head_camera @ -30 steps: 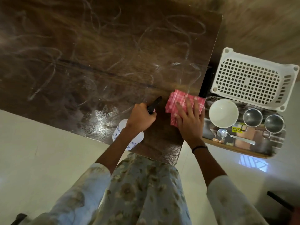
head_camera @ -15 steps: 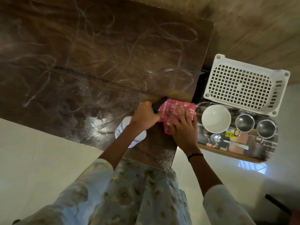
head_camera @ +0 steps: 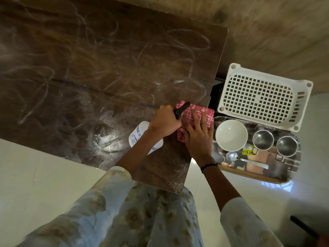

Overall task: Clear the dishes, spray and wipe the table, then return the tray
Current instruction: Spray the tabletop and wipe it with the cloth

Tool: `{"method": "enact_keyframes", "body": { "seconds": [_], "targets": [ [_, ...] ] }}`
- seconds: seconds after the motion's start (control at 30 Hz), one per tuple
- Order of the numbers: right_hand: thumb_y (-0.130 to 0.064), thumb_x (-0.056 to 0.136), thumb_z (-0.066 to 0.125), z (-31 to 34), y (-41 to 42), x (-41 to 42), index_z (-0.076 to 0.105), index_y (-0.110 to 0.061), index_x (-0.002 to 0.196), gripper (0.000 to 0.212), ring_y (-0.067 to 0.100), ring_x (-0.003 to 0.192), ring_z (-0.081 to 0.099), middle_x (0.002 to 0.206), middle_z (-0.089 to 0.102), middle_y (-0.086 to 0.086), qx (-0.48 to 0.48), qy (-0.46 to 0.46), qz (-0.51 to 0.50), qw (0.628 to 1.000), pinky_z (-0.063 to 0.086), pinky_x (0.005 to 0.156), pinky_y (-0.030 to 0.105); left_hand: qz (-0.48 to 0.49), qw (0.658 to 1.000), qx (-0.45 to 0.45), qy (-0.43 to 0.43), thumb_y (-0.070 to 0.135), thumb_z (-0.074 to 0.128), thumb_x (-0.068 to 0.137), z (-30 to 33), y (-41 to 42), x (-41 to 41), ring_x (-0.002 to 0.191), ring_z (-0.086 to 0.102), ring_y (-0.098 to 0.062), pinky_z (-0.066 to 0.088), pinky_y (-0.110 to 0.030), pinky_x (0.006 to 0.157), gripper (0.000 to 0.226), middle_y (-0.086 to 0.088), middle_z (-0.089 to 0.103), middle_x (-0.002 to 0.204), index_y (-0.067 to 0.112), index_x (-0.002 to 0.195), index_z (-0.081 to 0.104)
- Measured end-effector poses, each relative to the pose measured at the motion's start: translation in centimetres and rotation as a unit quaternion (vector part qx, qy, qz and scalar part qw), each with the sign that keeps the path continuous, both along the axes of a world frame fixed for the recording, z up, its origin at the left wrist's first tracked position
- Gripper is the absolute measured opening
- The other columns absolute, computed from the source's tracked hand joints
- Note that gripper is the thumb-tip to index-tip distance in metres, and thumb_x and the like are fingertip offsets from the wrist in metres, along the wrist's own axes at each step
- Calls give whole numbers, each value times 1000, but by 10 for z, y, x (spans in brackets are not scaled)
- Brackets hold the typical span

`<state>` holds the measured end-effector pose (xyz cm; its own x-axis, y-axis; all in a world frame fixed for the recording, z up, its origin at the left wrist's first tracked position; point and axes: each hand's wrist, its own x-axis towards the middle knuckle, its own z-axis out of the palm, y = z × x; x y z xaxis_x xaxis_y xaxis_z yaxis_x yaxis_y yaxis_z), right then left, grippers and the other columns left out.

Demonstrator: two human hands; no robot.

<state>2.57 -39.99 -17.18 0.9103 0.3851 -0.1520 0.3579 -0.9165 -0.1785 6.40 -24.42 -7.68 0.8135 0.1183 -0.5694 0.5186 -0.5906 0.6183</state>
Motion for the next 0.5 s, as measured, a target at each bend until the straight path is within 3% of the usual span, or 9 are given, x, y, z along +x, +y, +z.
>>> {"method": "enact_keyframes", "body": {
  "seconds": [0.2,0.3,0.43,0.5],
  "targets": [
    [-45,98,32,0,-3,4,41,-27,142,48,38,140,28,151,35,11,22,8,14,1000,23,112,59,57,998,4,1,10,61,81,-4,5,3,48,48,-17,34,-24,46,17,-1,49,56,9,66,52],
    [-43,98,34,0,-3,33,40,-27,142,47,39,140,26,152,34,12,27,9,6,1000,22,112,60,69,997,13,-13,9,59,82,-3,12,2,52,49,-25,37,-27,50,12,0,47,55,6,71,55],
    [-44,98,36,-1,21,99,35,-32,145,48,38,144,17,156,27,9,42,14,-48,998,18,111,63,78,996,28,-41,10,60,83,-4,25,3,57,51,-30,46,-34,56,11,-12,54,65,-1,81,59],
    [-42,99,40,-1,40,112,36,-31,144,47,39,144,15,157,24,9,42,8,-24,999,15,110,66,88,994,33,-50,12,60,83,-3,31,5,56,52,-30,48,-35,56,13,-14,56,67,-1,84,61]
  ]
}}
